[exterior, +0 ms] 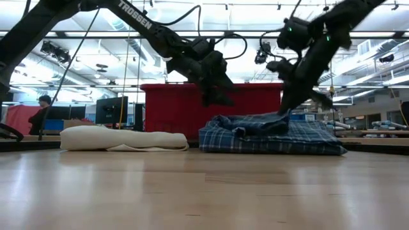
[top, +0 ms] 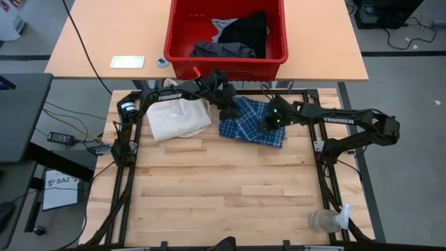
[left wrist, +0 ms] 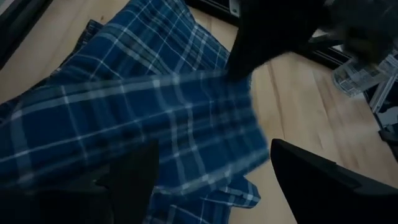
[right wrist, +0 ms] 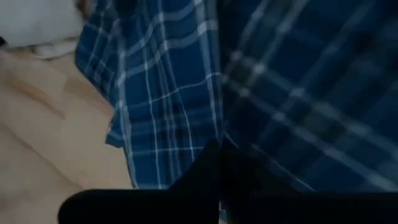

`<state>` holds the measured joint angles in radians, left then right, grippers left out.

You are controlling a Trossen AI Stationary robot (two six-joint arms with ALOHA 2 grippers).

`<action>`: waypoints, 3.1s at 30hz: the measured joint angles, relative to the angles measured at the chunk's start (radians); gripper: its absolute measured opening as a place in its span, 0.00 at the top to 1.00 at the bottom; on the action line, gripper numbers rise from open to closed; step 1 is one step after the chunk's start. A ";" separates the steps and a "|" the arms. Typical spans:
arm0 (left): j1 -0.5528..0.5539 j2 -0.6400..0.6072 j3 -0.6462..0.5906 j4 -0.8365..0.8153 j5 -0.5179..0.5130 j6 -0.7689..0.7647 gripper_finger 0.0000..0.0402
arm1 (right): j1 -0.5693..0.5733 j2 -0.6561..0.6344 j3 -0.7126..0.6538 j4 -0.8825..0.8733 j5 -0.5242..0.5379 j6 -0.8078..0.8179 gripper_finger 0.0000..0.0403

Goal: Fold laundry
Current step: Fold the blue pants

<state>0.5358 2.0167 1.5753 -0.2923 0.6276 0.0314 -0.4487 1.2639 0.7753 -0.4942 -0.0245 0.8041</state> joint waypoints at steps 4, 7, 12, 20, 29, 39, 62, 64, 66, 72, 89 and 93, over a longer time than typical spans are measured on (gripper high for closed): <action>0.000 0.000 0.000 -0.015 0.001 -0.011 0.22 | -0.005 -0.006 0.195 -0.318 0.102 -0.088 0.99; -0.001 0.000 0.000 -0.015 0.002 -0.009 0.22 | -0.025 -0.006 0.318 -0.491 0.132 -0.192 0.99; -0.001 0.000 0.000 -0.008 0.002 0.007 0.22 | -0.058 -0.007 0.407 -0.736 0.245 -0.314 0.99; -0.036 0.000 0.000 0.066 -0.040 0.035 0.22 | -0.124 -0.006 0.321 -0.685 0.261 -0.406 1.00; -0.097 0.022 0.002 0.205 -0.203 0.134 0.22 | -0.124 0.056 0.164 -0.635 0.293 -0.383 0.92; -0.095 0.130 0.000 0.214 -0.205 0.093 0.22 | -0.121 -0.005 0.318 -0.787 0.373 -0.103 0.60; -0.044 -0.047 0.002 -0.037 -0.186 0.083 0.22 | -0.138 0.023 -0.293 0.566 0.055 0.145 0.98; -0.043 -0.047 0.001 -0.040 -0.187 0.079 0.22 | -0.137 0.051 -0.306 0.573 0.036 0.148 0.99; -0.044 -0.047 0.001 -0.037 -0.186 0.076 0.22 | -0.140 0.088 -0.312 0.569 0.034 0.173 0.99; -0.042 -0.047 0.001 -0.031 -0.187 0.082 0.22 | -0.178 0.203 -0.311 0.584 0.032 0.206 0.99; -0.012 -0.047 0.001 -0.028 -0.212 0.034 0.22 | -0.372 0.107 -0.316 0.403 0.167 0.183 0.99; 0.005 -0.079 0.011 -0.041 -0.240 0.011 0.22 | -0.392 -0.001 -0.319 0.408 0.123 0.181 0.93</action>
<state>0.5406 1.9380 1.5863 -0.3335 0.3875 0.0420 -0.8411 1.2631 0.4563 -0.0864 0.0985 0.9847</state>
